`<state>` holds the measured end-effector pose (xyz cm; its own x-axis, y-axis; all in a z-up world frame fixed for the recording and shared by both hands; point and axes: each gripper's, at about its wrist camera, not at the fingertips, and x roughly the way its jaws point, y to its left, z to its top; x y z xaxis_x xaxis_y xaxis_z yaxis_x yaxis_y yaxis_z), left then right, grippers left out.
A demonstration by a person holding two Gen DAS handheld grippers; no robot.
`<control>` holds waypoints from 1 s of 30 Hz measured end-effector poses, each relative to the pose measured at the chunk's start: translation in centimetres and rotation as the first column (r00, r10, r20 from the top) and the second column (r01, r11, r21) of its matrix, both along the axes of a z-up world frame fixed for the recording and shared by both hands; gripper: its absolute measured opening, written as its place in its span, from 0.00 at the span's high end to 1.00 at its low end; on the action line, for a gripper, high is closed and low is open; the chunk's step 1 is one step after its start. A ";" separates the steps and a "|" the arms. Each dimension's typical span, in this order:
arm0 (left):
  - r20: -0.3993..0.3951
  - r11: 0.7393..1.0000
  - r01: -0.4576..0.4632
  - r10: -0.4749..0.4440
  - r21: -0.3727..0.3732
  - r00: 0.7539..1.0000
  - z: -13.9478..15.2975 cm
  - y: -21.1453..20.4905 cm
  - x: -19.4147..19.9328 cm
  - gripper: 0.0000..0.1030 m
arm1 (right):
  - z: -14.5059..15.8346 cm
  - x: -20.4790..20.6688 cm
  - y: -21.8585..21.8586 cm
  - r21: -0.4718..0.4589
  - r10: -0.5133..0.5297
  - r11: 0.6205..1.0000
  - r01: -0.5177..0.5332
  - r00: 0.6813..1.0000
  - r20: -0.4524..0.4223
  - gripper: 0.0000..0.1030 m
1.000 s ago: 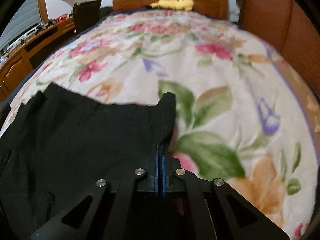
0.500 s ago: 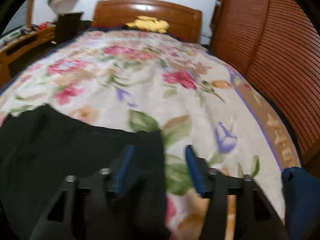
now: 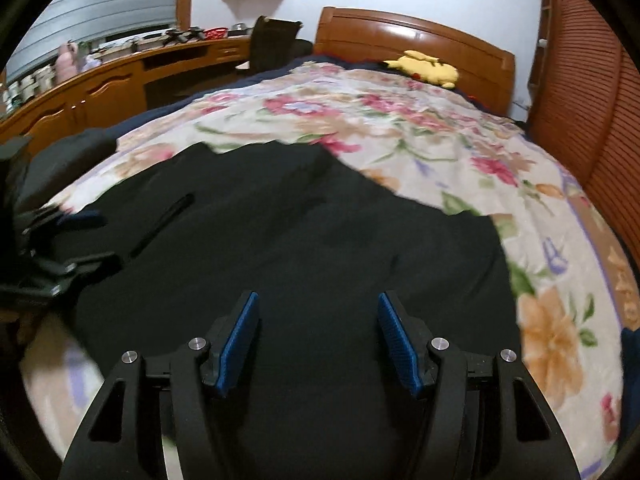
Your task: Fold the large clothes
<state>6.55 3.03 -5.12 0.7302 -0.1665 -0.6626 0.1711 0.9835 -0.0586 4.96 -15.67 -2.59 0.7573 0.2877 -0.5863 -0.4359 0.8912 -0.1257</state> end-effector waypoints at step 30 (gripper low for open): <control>0.005 0.999 -0.008 0.008 0.046 1.000 -0.4 -0.5 -0.4 0.19 | -2.2 -5.5 0.2 -0.042 0.030 0.999 -0.031 0.999 -0.027 0.38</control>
